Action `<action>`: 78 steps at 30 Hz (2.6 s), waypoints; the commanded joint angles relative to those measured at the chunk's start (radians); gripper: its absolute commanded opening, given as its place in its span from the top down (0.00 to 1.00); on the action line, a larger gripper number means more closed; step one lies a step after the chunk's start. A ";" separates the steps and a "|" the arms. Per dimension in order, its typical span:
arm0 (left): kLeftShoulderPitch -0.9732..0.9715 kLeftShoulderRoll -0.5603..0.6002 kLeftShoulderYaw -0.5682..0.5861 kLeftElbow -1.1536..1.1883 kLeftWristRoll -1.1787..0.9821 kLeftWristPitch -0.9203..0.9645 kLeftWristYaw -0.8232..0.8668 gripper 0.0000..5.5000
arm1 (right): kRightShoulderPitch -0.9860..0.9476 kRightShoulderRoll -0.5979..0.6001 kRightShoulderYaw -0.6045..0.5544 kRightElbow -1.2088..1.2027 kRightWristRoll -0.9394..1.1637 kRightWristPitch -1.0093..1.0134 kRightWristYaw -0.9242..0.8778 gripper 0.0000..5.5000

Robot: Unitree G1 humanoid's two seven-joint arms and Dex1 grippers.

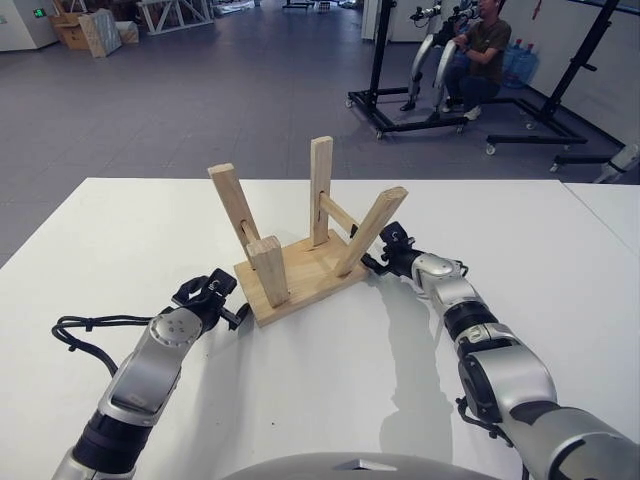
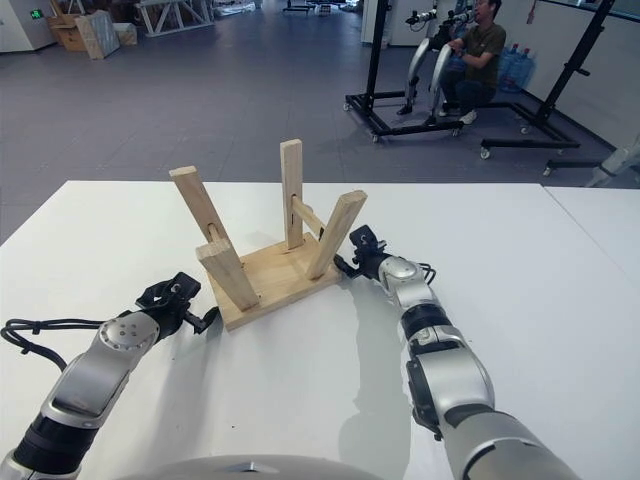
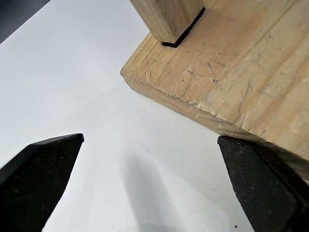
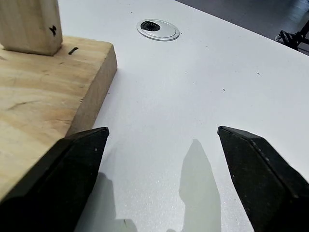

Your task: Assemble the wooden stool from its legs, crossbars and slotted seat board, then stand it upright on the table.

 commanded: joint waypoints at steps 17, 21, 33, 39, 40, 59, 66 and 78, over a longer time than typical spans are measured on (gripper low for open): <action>-0.092 0.110 0.134 0.156 0.012 -0.112 -0.103 0.07 | 0.407 -0.131 -0.028 -0.804 0.115 0.348 0.096 0.24; -0.071 0.134 0.138 0.093 -0.012 -0.096 -0.160 0.07 | 0.367 -0.169 -0.057 -0.763 0.109 0.331 0.090 0.24; 0.016 0.471 0.724 0.228 -0.815 -0.089 -1.154 0.07 | 0.561 -0.600 -0.318 -1.035 0.629 0.476 0.837 0.24; -0.177 0.440 0.539 0.222 -0.880 -0.086 -1.157 0.07 | 0.476 -0.469 -0.250 -1.180 0.757 0.562 0.718 0.24; -0.207 0.432 0.500 0.245 -0.854 -0.114 -1.154 0.07 | 0.458 -0.445 -0.233 -1.188 0.754 0.565 0.685 0.24; -0.278 0.303 0.340 0.341 -0.762 -0.243 -1.057 0.19 | 0.316 -0.247 -0.049 -1.138 0.701 0.567 0.520 0.46; -0.285 0.302 0.357 0.328 -0.787 -0.225 -1.034 0.37 | 0.325 -0.253 -0.034 -1.137 0.688 0.570 0.538 0.68; -0.294 0.298 0.407 0.222 -0.997 -0.023 -0.981 0.68 | 0.243 -0.295 -0.066 -1.064 0.784 0.757 0.545 0.75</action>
